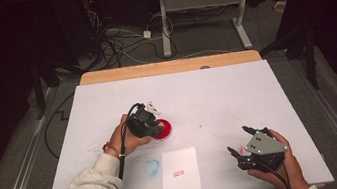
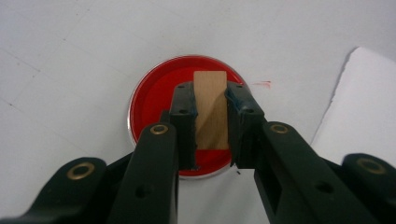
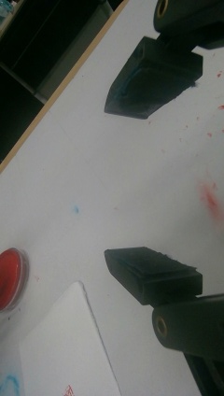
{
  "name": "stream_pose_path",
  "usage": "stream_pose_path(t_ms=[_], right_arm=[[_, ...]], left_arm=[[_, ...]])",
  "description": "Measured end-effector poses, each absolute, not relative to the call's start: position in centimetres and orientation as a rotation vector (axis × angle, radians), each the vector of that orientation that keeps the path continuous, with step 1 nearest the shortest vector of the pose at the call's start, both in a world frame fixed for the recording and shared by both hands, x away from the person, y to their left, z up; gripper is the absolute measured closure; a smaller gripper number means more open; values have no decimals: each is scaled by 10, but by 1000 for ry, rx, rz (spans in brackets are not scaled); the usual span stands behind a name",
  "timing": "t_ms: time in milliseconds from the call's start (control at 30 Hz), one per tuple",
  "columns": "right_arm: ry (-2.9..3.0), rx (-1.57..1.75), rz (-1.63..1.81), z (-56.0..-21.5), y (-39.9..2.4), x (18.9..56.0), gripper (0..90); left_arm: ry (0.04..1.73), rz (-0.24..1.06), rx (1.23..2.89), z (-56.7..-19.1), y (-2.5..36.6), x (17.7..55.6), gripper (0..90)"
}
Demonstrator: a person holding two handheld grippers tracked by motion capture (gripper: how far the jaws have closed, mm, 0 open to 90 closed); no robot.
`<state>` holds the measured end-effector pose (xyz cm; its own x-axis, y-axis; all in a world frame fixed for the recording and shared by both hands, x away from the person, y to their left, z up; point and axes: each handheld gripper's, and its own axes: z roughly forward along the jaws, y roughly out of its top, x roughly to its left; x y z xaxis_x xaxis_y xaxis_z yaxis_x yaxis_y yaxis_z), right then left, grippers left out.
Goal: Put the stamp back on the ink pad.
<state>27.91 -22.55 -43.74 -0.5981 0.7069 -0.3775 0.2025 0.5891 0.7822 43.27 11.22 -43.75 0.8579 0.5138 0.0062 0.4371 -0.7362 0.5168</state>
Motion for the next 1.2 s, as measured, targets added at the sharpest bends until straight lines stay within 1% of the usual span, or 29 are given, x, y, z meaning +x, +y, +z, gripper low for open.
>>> stream_pose_path(t_ms=[367,567,767,833,867,1067,1100,1200], right_arm=[[2121,714,924,-438,-226,279,255],[2117,716,928,-437,-226,279,255],[2118,713,927,-437,-226,279,255],[2117,715,925,-437,-226,279,255],[2116,716,926,-437,-226,279,255],[2115,714,925,-437,-226,279,255],[2115,714,926,-437,-226,279,255],[2114,714,925,-437,-226,279,255]], left_arm=[[709,182,2534,-444,110,439,718],[723,208,2506,-441,112,438,689],[719,246,2454,-434,115,433,649],[720,266,2441,-432,116,431,616],[717,269,2433,-431,116,430,615],[691,333,2365,-421,119,419,565],[688,343,2352,-419,120,417,538],[666,378,2328,-417,121,411,507]])
